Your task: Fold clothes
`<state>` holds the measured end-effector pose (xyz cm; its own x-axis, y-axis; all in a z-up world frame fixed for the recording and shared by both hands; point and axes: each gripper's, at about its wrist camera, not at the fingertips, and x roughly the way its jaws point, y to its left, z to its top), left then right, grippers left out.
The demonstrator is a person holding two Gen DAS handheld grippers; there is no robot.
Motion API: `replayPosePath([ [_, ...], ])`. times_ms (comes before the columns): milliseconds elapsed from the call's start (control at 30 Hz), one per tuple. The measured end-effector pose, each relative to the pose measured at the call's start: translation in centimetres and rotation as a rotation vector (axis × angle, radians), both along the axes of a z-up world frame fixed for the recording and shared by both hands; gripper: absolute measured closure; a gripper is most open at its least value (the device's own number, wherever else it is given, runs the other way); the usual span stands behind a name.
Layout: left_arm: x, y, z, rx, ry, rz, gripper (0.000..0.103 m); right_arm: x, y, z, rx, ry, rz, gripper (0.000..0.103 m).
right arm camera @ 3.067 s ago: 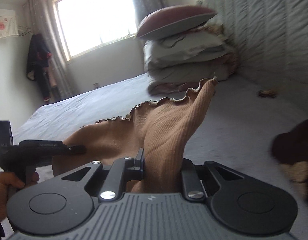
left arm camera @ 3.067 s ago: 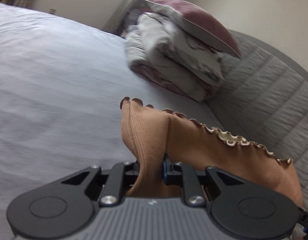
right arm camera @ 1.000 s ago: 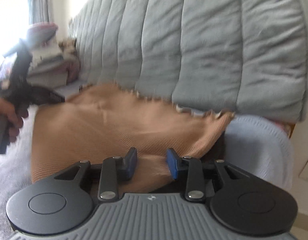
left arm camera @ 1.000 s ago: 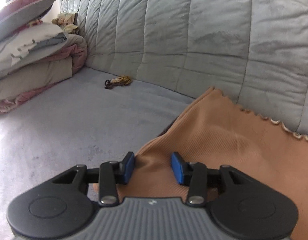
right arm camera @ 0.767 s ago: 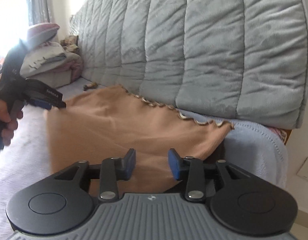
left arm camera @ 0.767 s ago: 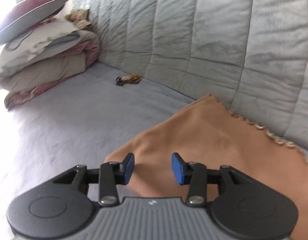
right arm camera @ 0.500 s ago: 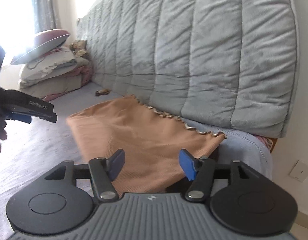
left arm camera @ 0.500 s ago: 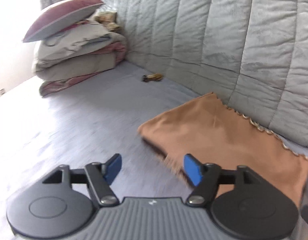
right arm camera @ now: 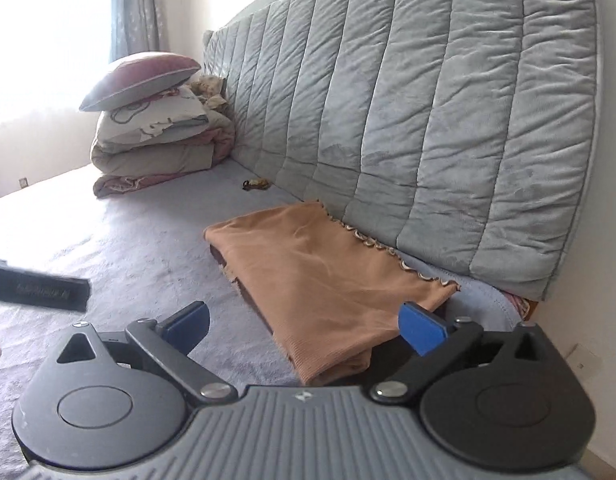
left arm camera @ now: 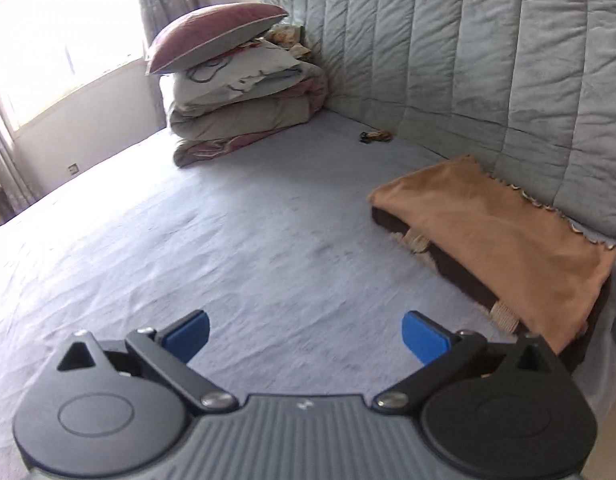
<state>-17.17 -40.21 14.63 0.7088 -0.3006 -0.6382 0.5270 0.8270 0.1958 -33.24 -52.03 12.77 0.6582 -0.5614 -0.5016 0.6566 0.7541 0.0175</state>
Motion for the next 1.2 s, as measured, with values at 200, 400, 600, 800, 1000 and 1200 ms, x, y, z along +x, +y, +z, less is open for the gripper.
replayPosePath([
  [200, -0.1, 5.3, -0.3, -0.019, -0.016, 0.080, 0.000, 1.9, 3.2, 1.1, -0.011, -0.001, 0.050, 0.000],
  [400, 1.4, 12.1, -0.5, -0.085, 0.000, 0.196, 0.000, 5.9, 7.7, 1.1, -0.005, -0.004, 0.143, 0.000],
  [600, 3.2, 18.0, -1.2, -0.101, 0.014, 0.301, 0.000, 10.4, 12.7, 0.3, 0.017, 0.019, 0.253, 0.000],
  [800, 5.6, 23.4, -3.1, -0.098, 0.029, 0.406, 0.000, 14.9, 17.9, -1.8, 0.028, 0.062, 0.347, 0.000],
  [1000, 8.3, 29.4, -7.2, -0.110, 0.051, 0.492, 0.000, 19.9, 23.2, -6.1, 0.040, 0.139, 0.454, 0.000],
  [1200, 11.5, 34.8, -12.7, -0.090, 0.037, 0.575, 0.000, 24.4, 26.7, -10.4, 0.013, 0.161, 0.513, 0.000],
])
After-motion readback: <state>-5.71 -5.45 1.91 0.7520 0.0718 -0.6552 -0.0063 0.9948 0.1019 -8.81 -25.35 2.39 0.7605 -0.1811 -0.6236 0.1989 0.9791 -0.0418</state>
